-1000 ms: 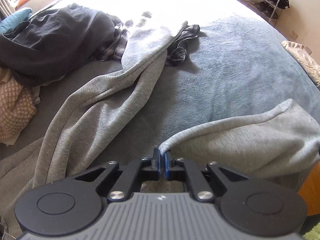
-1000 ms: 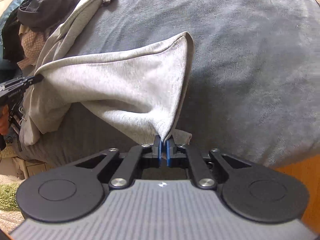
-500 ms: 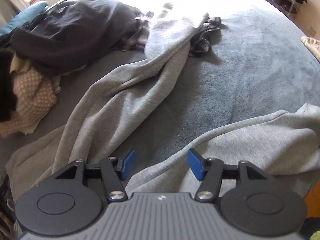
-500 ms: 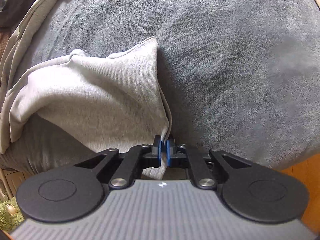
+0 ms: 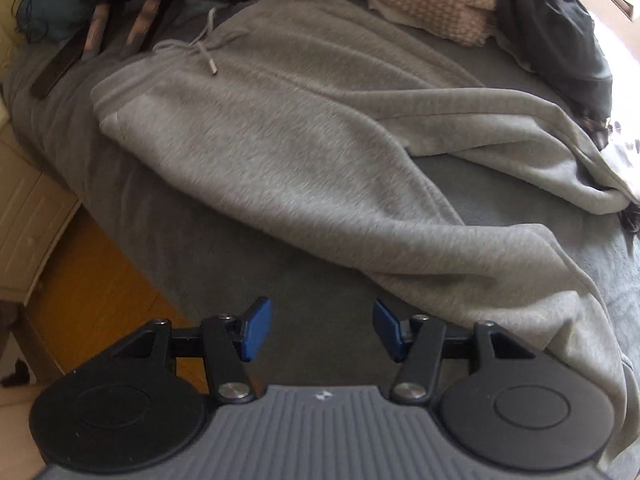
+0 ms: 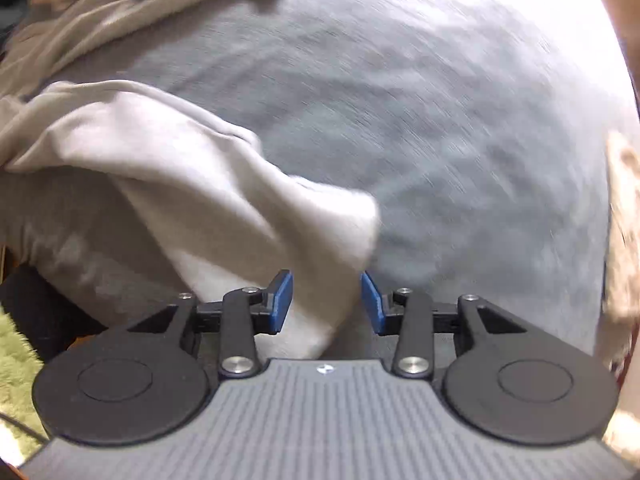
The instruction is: Fold clothes
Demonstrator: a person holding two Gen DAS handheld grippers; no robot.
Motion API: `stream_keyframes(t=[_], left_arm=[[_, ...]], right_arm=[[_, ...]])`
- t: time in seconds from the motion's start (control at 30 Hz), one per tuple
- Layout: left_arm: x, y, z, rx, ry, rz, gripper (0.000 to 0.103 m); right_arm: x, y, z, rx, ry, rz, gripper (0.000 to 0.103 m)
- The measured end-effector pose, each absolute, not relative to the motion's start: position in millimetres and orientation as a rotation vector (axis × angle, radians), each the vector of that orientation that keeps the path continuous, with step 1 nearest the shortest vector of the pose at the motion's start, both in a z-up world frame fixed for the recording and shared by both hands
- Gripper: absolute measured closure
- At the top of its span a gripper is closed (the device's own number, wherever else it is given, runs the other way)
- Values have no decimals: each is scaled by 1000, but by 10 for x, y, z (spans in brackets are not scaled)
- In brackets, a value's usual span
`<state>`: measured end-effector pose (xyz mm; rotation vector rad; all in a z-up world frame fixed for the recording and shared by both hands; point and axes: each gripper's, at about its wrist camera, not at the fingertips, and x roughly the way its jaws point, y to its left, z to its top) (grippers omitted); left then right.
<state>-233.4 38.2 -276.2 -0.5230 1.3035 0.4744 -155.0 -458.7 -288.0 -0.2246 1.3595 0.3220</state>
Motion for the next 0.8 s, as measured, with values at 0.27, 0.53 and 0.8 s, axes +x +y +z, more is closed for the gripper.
stream_keyframes(t=[0.27, 0.53, 0.8], left_arm=[[-2082, 194, -3125, -582, 1301, 405, 52], [-1571, 198, -3308, -477, 1369, 296, 57], [-1547, 304, -3041, -489, 1381, 220, 56]], right_arm=[[-1728, -2401, -2979, -784, 943, 1142, 58], [-1392, -1606, -3657, -925, 1092, 1158, 84], [-369, -1686, -3741, -564, 1245, 874, 103]])
